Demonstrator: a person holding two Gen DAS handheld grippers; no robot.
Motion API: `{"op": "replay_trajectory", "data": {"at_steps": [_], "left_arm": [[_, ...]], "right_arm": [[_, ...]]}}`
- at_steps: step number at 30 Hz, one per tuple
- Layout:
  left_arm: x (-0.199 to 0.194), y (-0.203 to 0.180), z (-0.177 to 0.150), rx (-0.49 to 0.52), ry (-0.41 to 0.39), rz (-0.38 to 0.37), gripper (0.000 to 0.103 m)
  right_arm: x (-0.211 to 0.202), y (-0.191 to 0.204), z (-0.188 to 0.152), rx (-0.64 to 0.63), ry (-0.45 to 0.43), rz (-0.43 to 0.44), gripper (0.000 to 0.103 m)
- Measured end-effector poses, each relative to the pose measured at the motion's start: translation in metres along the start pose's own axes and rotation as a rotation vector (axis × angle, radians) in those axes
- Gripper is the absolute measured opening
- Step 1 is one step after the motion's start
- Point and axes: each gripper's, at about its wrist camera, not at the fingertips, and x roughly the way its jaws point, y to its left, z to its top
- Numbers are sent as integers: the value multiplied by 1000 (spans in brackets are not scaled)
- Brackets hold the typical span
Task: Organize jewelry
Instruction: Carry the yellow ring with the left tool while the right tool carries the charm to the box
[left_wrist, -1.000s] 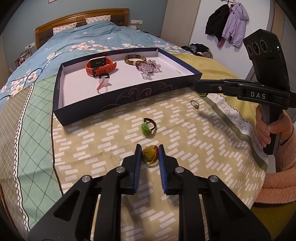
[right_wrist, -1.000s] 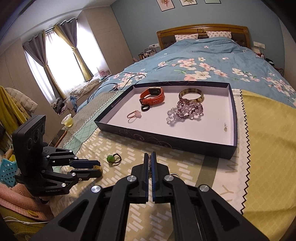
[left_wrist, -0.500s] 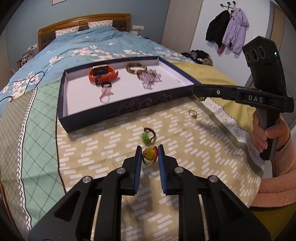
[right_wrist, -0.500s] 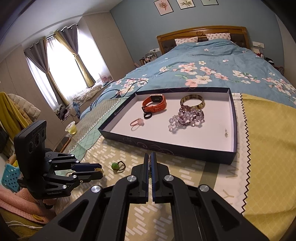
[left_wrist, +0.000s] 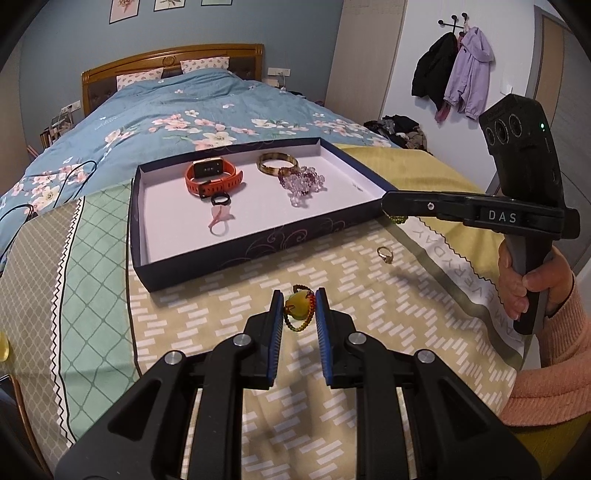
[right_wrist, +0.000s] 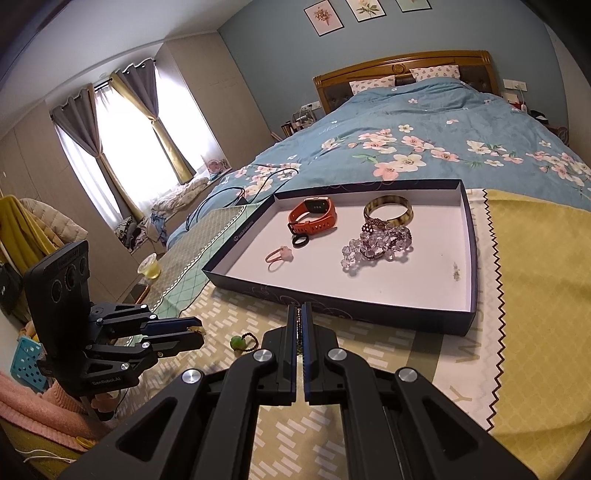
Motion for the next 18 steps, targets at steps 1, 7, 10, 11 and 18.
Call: {"op": "replay_trajectory", "data": {"at_steps": [1, 7, 10, 11, 18], "left_arm": [[-1, 0, 0, 0, -4, 2, 18], [-5, 2, 7, -3, -30, 11, 18], [-6, 2, 10, -3, -40, 12, 18], [-6, 2, 11, -3, -42, 13, 18], [-6, 2, 16, 2, -55, 16, 18]], "right_arm": [[0, -1, 0, 2, -1, 1, 1], [2, -3, 3, 11, -6, 8, 1], [2, -3, 5, 14, -8, 12, 1], [2, -2, 5, 14, -9, 13, 1], [2, -3, 10, 12, -16, 15, 1]]}}
